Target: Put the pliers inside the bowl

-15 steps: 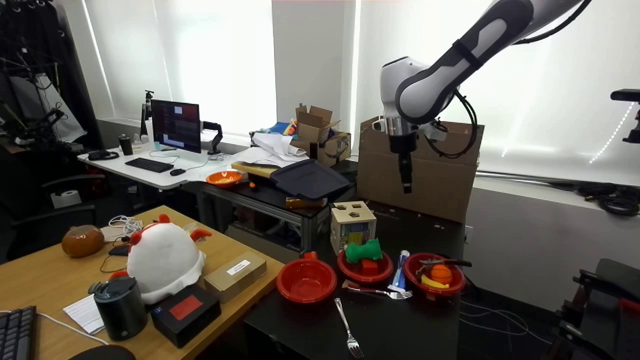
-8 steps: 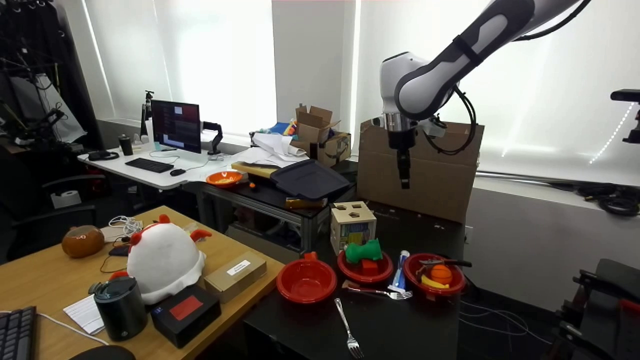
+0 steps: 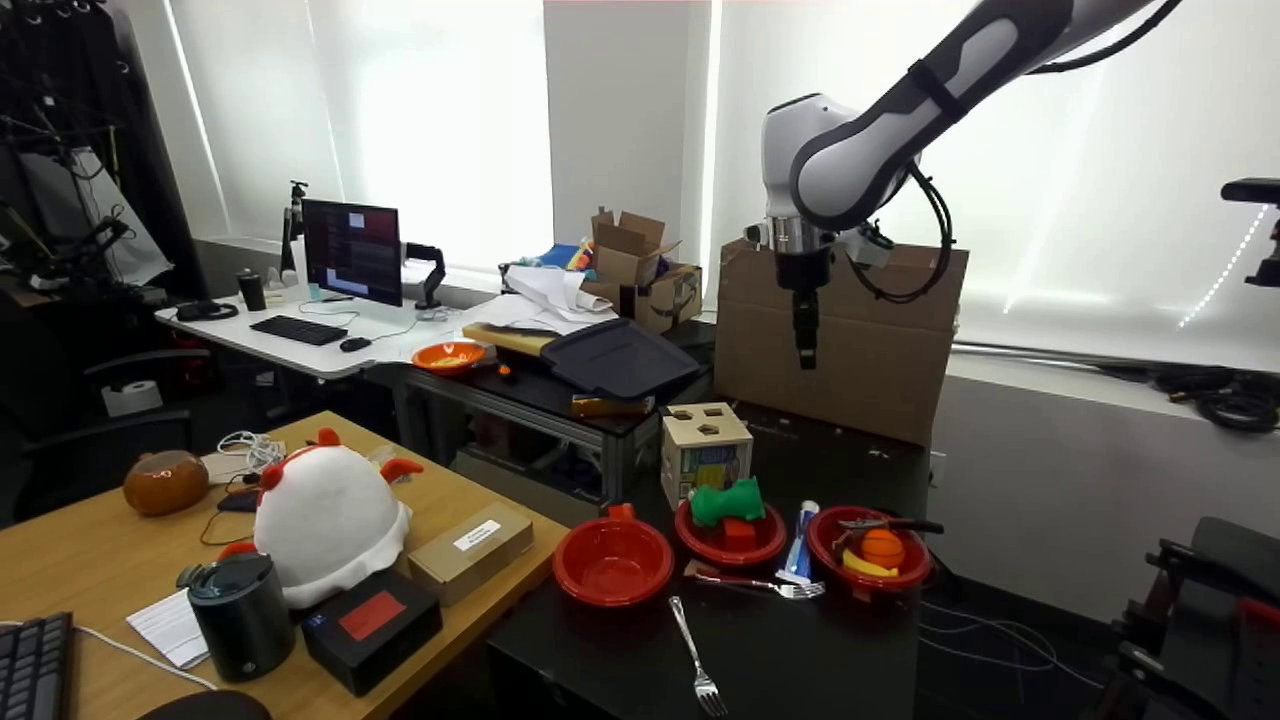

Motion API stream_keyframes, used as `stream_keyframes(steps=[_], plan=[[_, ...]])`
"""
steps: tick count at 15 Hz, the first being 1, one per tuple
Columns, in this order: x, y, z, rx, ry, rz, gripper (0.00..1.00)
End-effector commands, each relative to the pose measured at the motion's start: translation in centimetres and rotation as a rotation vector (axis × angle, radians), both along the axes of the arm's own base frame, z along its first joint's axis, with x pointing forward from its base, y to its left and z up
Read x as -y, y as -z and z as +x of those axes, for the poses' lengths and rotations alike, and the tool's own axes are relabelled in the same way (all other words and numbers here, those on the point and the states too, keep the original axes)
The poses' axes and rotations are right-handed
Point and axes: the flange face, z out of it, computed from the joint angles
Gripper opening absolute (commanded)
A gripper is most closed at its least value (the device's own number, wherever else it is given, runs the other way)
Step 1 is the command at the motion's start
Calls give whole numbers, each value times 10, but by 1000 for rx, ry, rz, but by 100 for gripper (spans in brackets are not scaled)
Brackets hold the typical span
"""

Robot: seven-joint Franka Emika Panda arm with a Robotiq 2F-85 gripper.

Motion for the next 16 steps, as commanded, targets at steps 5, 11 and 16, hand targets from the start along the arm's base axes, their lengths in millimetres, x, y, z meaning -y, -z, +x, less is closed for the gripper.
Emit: stream_keyframes(steps=[5, 11, 16], plan=[[9, -23, -11, 15, 94, 62, 100], [-2, -55, -36, 30, 229, 188, 100], [-8, -64, -57, 46, 339, 261, 100]])
